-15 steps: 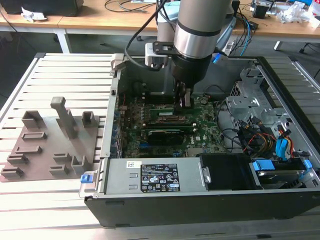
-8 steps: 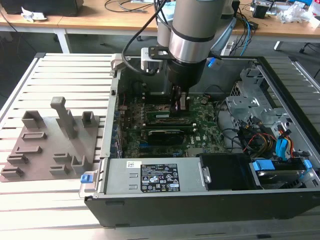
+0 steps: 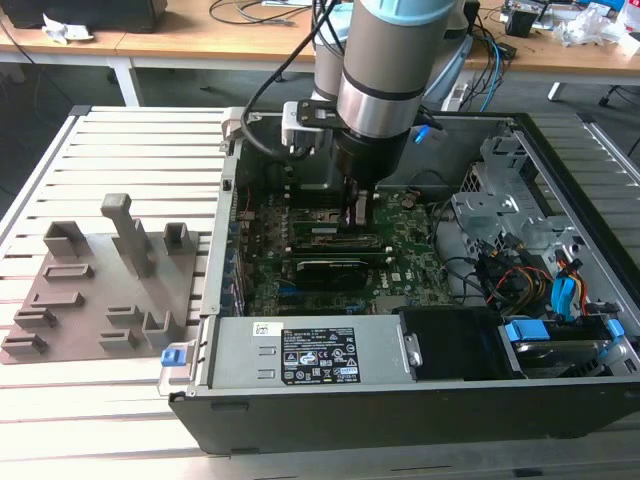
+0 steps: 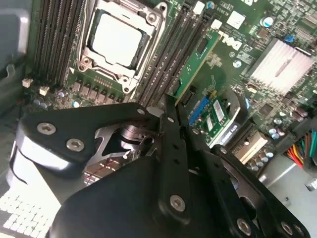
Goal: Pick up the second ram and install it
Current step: 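Insert the second ram into the second slot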
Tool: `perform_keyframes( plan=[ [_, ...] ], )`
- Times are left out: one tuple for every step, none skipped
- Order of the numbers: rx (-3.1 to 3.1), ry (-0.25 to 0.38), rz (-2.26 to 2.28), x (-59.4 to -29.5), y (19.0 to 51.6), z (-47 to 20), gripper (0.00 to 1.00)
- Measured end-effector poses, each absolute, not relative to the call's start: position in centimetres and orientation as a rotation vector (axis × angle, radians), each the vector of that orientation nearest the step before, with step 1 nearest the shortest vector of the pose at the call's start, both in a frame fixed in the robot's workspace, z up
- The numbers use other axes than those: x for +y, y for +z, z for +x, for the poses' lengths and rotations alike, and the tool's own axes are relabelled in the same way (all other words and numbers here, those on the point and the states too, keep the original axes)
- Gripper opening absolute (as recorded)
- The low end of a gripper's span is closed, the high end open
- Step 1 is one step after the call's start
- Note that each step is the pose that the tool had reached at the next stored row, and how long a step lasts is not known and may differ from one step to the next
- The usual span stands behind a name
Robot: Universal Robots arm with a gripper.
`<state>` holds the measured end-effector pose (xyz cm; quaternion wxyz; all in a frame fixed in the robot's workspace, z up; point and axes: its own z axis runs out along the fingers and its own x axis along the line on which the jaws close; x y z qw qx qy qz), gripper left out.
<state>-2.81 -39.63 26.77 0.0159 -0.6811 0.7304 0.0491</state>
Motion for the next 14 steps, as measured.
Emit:
perform_keyframes(
  plan=[
    [2.271, 0.153, -2.118, -39.6, 26.4, -2.8, 0.14],
    [2.271, 0.153, -2.118, -39.6, 26.2, -2.8, 0.14],
    [2.271, 0.153, -2.118, -39.6, 26.0, -2.8, 0.14],
    [2.264, 0.153, -2.127, -39.5, 25.7, -2.8, 0.14],
    [2.260, 0.153, -2.132, -39.2, 25.5, -2.8, 0.14],
    [2.259, 0.153, -2.132, -39.1, 25.1, -2.8, 0.14],
    [2.259, 0.153, -2.133, -39.0, 24.7, -2.8, 0.14],
    [2.260, 0.153, -2.132, -39.0, 24.4, -2.8, 0.14],
    [2.260, 0.153, -2.132, -39.0, 24.2, -2.8, 0.14],
    [2.260, 0.153, -2.132, -39.0, 24.0, -2.8, 0.14],
    [2.260, 0.153, -2.133, -39.0, 23.9, -2.7, 0.14],
    [2.260, 0.153, -2.132, -39.0, 23.7, -2.6, 0.14],
    [2.260, 0.153, -2.132, -38.9, 23.6, -2.5, 0.14],
    [2.260, 0.153, -2.132, -38.9, 23.4, -2.5, 0.14]
  ],
)
